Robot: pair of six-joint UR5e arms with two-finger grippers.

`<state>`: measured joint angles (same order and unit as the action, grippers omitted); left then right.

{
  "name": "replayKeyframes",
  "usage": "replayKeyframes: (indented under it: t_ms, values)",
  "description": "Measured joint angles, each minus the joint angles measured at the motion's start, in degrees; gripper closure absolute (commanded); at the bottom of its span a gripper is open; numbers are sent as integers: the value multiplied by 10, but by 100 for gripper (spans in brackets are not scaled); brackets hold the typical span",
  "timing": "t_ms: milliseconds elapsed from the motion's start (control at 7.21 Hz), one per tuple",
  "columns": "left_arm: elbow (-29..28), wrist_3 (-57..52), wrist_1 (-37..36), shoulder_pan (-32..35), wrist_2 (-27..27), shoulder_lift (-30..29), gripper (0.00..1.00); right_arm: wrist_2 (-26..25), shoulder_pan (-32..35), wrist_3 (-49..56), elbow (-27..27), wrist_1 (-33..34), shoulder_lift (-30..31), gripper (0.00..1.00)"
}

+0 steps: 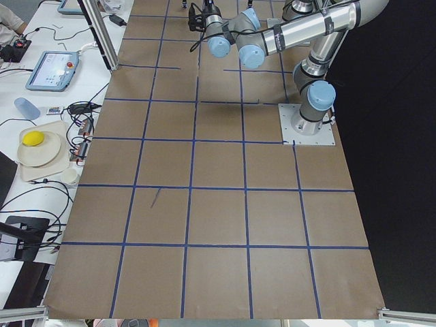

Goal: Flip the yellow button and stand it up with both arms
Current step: 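Close the right gripper on the yellow cap held out by the left gripper, then open the left gripper and withdraw it while the right gripper carries the button away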

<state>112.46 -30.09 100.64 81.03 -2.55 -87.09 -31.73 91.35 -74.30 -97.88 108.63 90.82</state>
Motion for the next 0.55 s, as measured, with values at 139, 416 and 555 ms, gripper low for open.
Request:
replayKeyframes:
  t_ms: [139, 416, 555]
  values:
    - [0, 0, 0, 0, 1, 0, 91, 0, 0, -2, 0, -1, 4, 40]
    - [-1, 0, 0, 0, 1, 0, 91, -1, -2, -4, -2, -1, 6, 71]
    - [-1, 0, 0, 0, 1, 0, 91, 0, -3, -4, -5, -1, 7, 80]
